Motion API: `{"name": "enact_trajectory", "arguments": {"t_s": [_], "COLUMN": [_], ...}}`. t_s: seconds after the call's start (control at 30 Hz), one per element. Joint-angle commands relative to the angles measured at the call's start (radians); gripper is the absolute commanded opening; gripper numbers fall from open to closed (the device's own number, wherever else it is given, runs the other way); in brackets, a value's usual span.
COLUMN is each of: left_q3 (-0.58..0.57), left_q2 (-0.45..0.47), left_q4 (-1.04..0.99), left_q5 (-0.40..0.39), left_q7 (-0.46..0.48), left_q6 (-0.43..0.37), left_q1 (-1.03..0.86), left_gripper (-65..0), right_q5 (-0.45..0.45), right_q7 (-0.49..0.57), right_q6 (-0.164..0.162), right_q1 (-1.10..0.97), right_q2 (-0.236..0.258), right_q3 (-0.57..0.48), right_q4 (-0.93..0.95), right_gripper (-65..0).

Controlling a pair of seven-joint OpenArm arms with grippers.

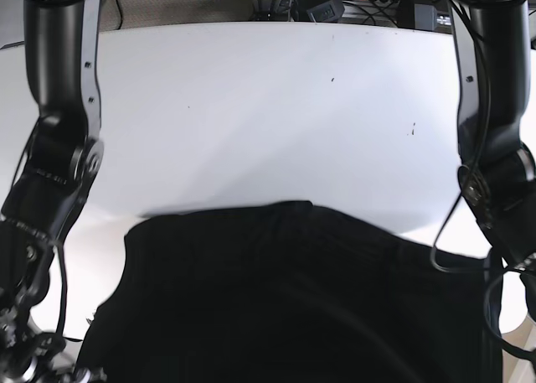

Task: Fold the T-shirt properly
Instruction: 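Lift the shirt again with both grippers and drag it flat across the table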

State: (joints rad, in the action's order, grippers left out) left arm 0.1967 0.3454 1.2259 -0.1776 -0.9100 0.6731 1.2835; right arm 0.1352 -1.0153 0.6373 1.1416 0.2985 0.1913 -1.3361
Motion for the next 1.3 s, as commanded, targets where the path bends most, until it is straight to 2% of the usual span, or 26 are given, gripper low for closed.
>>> {"name": "enact_trajectory", "arguments": {"t_s": [0.03,0.07,0.17,0.27,0.37,0.47,0.57,0.63,0.73,0.9,1.0,1.2,1.3], "left_q3": [0.002,0.002,0.010,0.048,0.096,0.116,0.215,0.267,0.379,0.505,0.596,0.703,0.789], "left_q2": [0.013,0.014,0.057,0.057,0.056,0.054,0.036,0.008,-0.002,-0.006,-0.041,-0.090,-0.144], "left_q4": [0.010,0.018,0.131,0.256,0.406,0.561,0.651,0.677,0.757,0.773,0.770,0.770,0.765], "left_q5": [0.002,0.000,-0.003,-0.003,-0.003,-0.026,-0.101,-0.165,-0.234,-0.366,-0.431,-0.449,-0.446], "left_q7": [0.009,0.002,-0.094,-0.126,-0.133,-0.133,-0.133,-0.133,-0.136,-0.139,-0.139,-0.139,-0.137], "left_q6": [0.000,0.001,0.003,0.003,0.003,0.018,0.025,0.025,0.025,0.025,0.025,0.025,0.025], "left_q1": [0.026,0.026,0.026,0.018,-0.184,-0.448,-0.684,-0.829,-1.049,-1.347,-1.458,-1.626,-1.717], "left_gripper": [-64.7,-64.7,-64.7,-64.7,-64.7,-65.0,-65.0,-65.0,-65.0,-65.0,-65.0,-65.0,-65.0], "right_q5": [0.001,-0.001,0.001,0.001,0.013,0.119,0.160,0.186,0.223,0.291,0.327,0.330,0.330], "right_q7": [-0.001,-0.030,-0.149,-0.182,-0.231,-0.238,-0.238,-0.238,-0.228,-0.227,-0.205,-0.188,-0.187], "right_q6": [0.017,0.036,0.048,0.057,0.060,0.049,0.049,0.049,0.054,0.052,0.051,0.057,0.059], "right_q1": [0.120,0.157,0.150,-0.022,-0.217,-0.476,-0.684,-0.802,-0.992,-1.227,-1.320,-1.442,-1.511], "right_q2": [0.020,0.020,0.043,0.040,0.035,0.021,0.017,-0.017,-0.029,-0.040,-0.040,-0.040,-0.040], "right_q3": [0.006,0.007,0.012,0.081,0.135,0.241,0.291,0.327,0.403,0.468,0.486,0.486,0.492], "right_q4": [-0.015,-0.021,-0.133,-0.268,-0.383,-0.520,-0.599,-0.622,-0.656,-0.659,-0.659,-0.658,-0.658], "right_gripper": [-62.9,-62.9,-62.9,-62.9,-62.9,-62.9,-62.9,-62.9,-62.9,-62.9,-62.9,-62.9,-62.9]}}
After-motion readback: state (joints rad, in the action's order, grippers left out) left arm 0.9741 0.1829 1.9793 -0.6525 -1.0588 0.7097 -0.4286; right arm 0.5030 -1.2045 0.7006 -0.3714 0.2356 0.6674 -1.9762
